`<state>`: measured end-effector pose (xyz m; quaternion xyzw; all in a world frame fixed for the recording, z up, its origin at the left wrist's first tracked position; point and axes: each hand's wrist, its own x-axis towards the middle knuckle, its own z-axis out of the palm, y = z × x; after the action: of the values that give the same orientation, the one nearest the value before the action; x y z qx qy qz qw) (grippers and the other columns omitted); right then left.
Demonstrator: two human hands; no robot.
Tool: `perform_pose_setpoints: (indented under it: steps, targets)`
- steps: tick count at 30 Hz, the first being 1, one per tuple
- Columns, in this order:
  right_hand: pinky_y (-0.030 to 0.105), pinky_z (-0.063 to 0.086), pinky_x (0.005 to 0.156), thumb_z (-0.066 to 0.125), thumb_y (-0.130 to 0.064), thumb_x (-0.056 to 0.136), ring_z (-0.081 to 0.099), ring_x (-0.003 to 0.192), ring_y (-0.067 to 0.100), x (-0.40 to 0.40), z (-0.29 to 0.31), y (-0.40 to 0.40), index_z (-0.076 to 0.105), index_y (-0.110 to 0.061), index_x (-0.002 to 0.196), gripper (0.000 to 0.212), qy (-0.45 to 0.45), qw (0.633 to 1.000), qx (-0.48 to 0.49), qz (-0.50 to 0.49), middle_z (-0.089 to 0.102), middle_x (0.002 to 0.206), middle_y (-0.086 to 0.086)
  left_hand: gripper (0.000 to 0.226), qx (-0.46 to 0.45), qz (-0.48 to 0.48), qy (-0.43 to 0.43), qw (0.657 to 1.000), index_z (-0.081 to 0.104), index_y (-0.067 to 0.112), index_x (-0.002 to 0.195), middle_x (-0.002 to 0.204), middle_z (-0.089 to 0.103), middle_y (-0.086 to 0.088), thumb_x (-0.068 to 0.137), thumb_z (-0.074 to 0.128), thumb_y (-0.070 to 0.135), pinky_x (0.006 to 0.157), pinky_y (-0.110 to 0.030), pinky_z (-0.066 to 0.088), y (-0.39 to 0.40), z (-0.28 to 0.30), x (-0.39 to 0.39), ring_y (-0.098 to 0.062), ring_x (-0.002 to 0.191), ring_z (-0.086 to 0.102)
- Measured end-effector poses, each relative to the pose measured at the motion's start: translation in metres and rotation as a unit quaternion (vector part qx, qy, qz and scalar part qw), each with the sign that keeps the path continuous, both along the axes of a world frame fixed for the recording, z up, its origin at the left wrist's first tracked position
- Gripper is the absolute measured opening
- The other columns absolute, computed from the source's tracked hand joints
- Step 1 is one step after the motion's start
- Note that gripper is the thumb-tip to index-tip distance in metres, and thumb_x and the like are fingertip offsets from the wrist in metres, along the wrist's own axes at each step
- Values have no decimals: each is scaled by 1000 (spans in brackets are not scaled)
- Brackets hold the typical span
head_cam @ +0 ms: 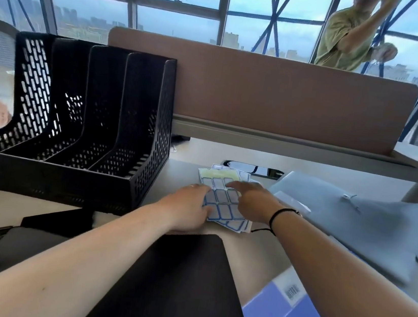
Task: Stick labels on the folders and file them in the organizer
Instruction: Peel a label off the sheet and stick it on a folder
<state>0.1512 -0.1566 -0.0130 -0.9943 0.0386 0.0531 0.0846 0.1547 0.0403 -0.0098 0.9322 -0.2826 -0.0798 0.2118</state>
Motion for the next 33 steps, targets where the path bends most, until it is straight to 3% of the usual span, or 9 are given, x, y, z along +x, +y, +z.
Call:
perform_pose_setpoints:
  steps: [3, 8, 13, 19, 22, 25, 27, 30, 33]
  targets:
    - [43, 40, 109, 42, -6, 90, 41, 135, 26, 7, -3, 1, 38, -40, 147, 66, -7, 999, -41, 32, 42, 152, 1, 49, 26, -3, -8, 1000, 42, 16, 144, 149, 46, -5, 100, 48, 38, 108, -32, 35, -8, -2, 7, -23, 136, 43]
    - [43, 37, 111, 40, -20, 101, 42, 133, 23, 15, -5, -5, 50, -39, 139, 44, -33, 998, -37, 46, 46, 149, -2, 54, 79, 15, -40, 996, 50, 24, 132, 130, 59, 0, 92, 47, 60, 100, -38, 45, -10, -20, 17, -24, 125, 51]
    - [39, 46, 101, 43, -31, 102, 56, 120, 22, 14, -5, -8, 61, -34, 128, 32, -86, 994, -49, 42, 60, 136, -1, 58, 82, 17, -66, 994, 49, 22, 132, 139, 52, -2, 93, 43, 64, 104, -38, 39, -11, -26, 18, -24, 132, 44]
    - [35, 53, 85, 52, -32, 98, 63, 98, 20, 7, -8, -8, 68, -30, 109, 20, -152, 988, -2, 8, 69, 112, -1, 61, 84, 15, -69, 994, 47, 23, 135, 142, 51, -2, 92, 42, 65, 108, -39, 39, -11, -28, 19, -24, 134, 43]
    - [33, 54, 79, 52, -27, 97, 64, 92, 19, 0, -6, -12, 70, -27, 101, 19, -199, 978, 53, -36, 69, 99, -6, 58, 90, 18, -62, 994, 49, 23, 131, 139, 53, -1, 92, 42, 66, 104, -39, 39, -11, -28, 20, -23, 133, 44]
    - [29, 51, 75, 57, -19, 93, 65, 88, 18, -10, 0, -18, 70, -23, 93, 13, -283, 939, 165, -105, 67, 89, -8, 58, 91, 20, -58, 994, 48, 22, 133, 140, 52, 0, 92, 44, 64, 102, -37, 39, -10, -25, 17, -22, 133, 44]
    - [26, 48, 72, 62, -16, 91, 63, 83, 15, -21, 7, -14, 72, -20, 89, 11, -306, 919, 218, -120, 65, 84, -9, 57, 43, 24, -42, 998, 47, 20, 137, 145, 50, 0, 94, 49, 57, 104, -34, 39, -9, -21, 13, -21, 133, 45]
    - [16, 41, 60, 70, -21, 88, 59, 69, 3, -47, 17, 8, 73, -20, 84, 5, -263, 919, 278, -98, 66, 78, -11, 51, -55, 66, -28, 996, 51, 16, 137, 143, 54, -5, 97, 52, 48, 104, -33, 38, -1, -7, 9, -23, 130, 49]
    - [15, 40, 46, 77, -21, 84, 51, 47, 1, -73, 22, 33, 73, -17, 74, 11, -165, 913, 365, -73, 62, 55, -11, 30, -94, 72, -28, 993, 68, 19, 114, 116, 69, 0, 98, 53, 40, 92, -31, 46, 24, 9, -2, -20, 110, 61]
